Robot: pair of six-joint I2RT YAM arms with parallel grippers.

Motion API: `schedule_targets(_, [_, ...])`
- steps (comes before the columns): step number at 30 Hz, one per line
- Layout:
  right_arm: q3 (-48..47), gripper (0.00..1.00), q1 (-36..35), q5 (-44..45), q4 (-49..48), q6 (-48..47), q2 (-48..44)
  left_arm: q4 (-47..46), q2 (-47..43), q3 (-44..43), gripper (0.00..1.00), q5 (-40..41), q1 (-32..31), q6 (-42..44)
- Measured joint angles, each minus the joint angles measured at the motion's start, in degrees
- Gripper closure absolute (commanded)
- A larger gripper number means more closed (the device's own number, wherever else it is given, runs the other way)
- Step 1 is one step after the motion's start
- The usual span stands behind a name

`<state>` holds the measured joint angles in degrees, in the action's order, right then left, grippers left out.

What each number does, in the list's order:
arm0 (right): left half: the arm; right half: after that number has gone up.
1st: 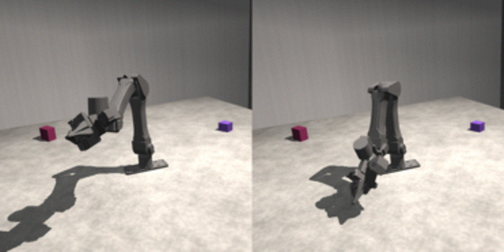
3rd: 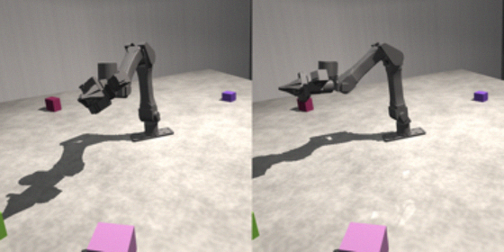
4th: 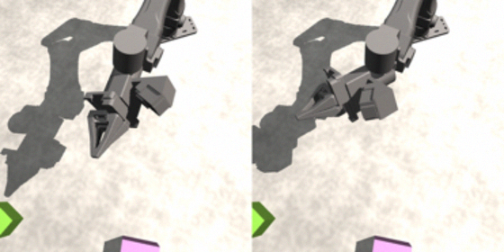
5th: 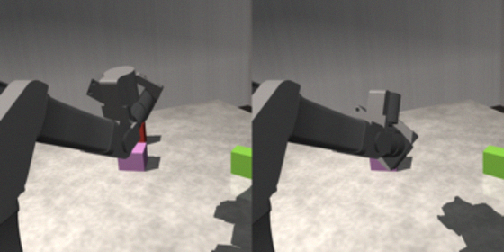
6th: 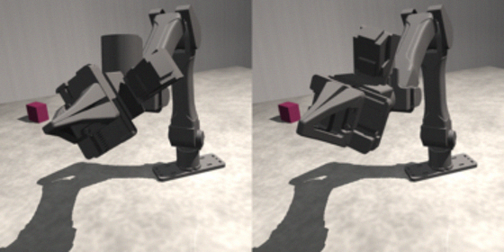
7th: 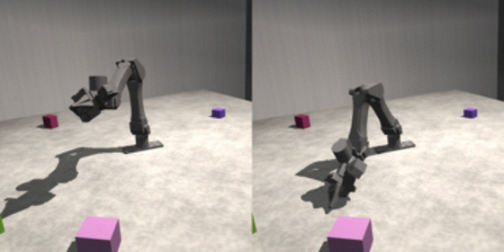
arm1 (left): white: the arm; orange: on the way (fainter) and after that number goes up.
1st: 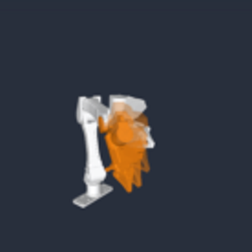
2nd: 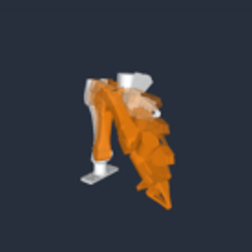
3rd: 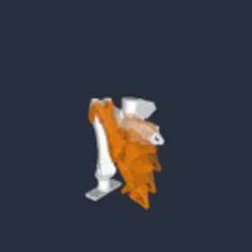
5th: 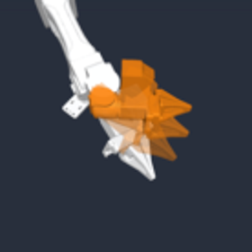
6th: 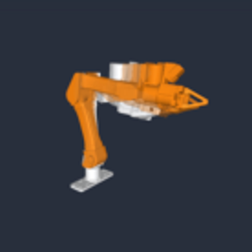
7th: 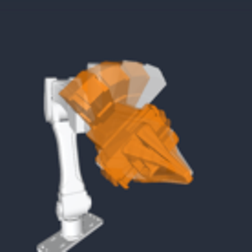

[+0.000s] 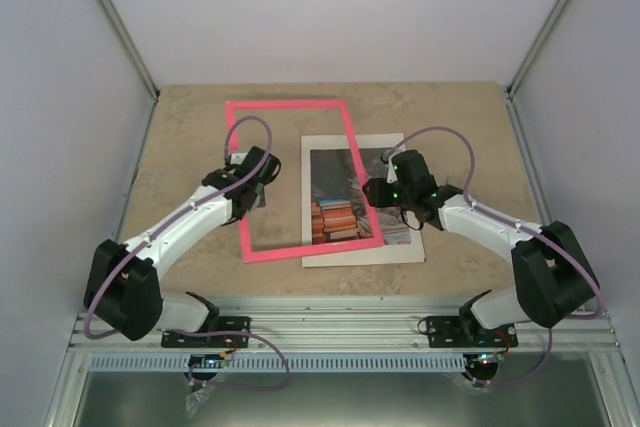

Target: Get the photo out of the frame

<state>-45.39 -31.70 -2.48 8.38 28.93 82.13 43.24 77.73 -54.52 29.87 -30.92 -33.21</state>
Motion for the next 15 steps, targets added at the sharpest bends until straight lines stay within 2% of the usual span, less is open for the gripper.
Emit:
schedule_targets(5, [0.48,0.29,0.0,-3.58,-3.43,-2.27,-1.07,1.6,-1.4,-1.57,1.0,4.24,3.72,5.57])
schedule_targets(15, [8.72,0.28,0.0,-4.61,-13.14,-4.87,-6.43,1.44,-0.96,-2.25,1.0,8.11,13.79,15.98])
